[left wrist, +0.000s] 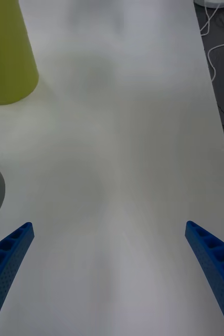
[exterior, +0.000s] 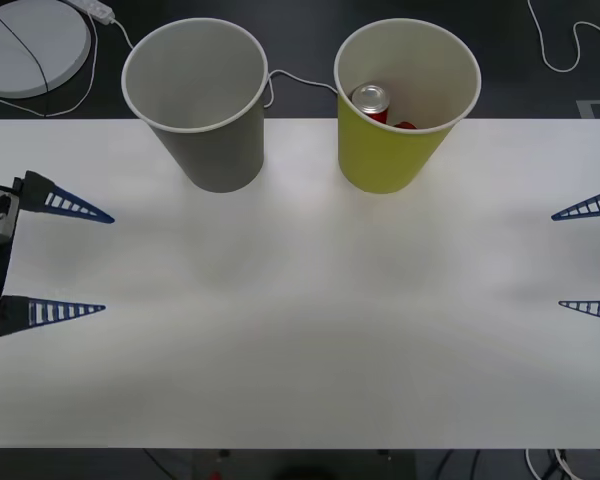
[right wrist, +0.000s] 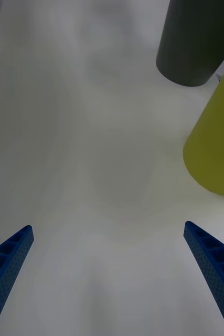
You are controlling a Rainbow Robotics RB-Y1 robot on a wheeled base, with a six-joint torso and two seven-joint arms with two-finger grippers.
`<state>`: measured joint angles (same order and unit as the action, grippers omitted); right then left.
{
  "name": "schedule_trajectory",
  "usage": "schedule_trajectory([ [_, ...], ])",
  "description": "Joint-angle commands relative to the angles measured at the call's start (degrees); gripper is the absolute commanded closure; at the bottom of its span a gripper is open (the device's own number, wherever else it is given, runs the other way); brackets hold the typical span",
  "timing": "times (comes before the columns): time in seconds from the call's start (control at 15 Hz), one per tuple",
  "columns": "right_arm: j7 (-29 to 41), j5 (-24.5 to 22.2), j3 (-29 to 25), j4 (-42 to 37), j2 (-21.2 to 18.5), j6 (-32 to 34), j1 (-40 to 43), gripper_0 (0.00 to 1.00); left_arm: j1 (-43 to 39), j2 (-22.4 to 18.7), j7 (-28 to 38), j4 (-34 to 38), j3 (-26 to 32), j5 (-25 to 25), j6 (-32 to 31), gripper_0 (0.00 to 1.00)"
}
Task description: Put the can into the green bin and the plastic bottle into the gray bin
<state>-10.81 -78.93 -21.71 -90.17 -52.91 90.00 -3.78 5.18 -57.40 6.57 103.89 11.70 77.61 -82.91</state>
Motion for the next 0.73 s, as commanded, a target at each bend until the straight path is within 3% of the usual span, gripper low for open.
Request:
schedule_trajectory([
  [0.07,0.00,0.00,0.00,0.00,0.00,0.00,0.00,0.00,-0.08,0.35,0.37,0.08,-0.01,1.40,0.74,0.00],
  [0.73,0.00,0.00,0.00,0.00,0.00,0.00,0.00,0.00,-0.08,0.35,0.63,-0.01,-0.01,3.16,1.09,0.00],
])
